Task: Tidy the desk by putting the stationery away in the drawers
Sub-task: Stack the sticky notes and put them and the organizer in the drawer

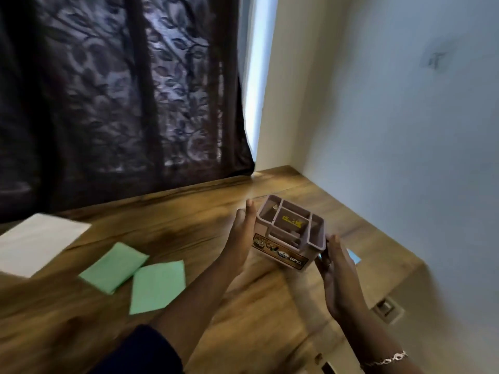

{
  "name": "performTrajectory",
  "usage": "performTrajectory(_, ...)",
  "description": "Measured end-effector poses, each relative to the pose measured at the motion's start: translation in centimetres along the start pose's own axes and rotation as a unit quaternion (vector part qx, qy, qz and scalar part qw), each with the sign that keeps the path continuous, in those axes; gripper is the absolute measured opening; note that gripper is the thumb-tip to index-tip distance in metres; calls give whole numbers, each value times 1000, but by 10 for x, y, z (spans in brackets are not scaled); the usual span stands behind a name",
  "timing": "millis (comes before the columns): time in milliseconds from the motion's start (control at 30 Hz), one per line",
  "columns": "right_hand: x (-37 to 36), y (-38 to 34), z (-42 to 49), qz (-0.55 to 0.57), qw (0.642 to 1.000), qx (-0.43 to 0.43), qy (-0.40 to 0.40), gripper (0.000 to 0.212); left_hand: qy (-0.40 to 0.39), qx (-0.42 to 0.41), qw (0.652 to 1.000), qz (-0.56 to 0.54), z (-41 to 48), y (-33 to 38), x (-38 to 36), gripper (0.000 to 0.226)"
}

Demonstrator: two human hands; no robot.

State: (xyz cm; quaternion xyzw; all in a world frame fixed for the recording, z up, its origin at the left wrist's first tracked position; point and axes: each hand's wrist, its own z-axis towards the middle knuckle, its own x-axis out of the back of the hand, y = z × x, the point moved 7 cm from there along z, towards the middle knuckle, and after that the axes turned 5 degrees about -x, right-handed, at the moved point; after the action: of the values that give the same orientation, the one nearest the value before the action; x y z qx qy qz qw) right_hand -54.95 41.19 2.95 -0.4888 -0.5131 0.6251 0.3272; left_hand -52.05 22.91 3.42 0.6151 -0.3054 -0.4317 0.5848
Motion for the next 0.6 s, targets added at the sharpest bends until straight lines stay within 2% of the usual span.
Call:
performTrajectory(67,-35,10,-25,6,1000,-11,-18,76,18,5,1000,-4,-26,3,41,93)
performTrajectory(100,-52,15,-38,10,999,-19,-26,80,34,10,999,-2,-41,7,62,96)
performTrajectory(267,-134,48,-110,2,995,-60,-77,88,122,51,991,28,-120,9,171,126)
performTrajectory(333,-164,63,-143,-7,992,-79,-95,91,141,70,987,26,-160,12,209,125)
performTrajectory(400,-195,79,-176,3,988,-105,-116,81,159,70,984,26,-202,18,246,117)
performTrajectory(500,-237,99,-223,0,979,-132,-157,53,210,65,975,18,-261,27,299,115)
performTrajectory(600,-274,122,-270,-10,967,-176,-184,46,266,53,962,24,-319,34,350,108)
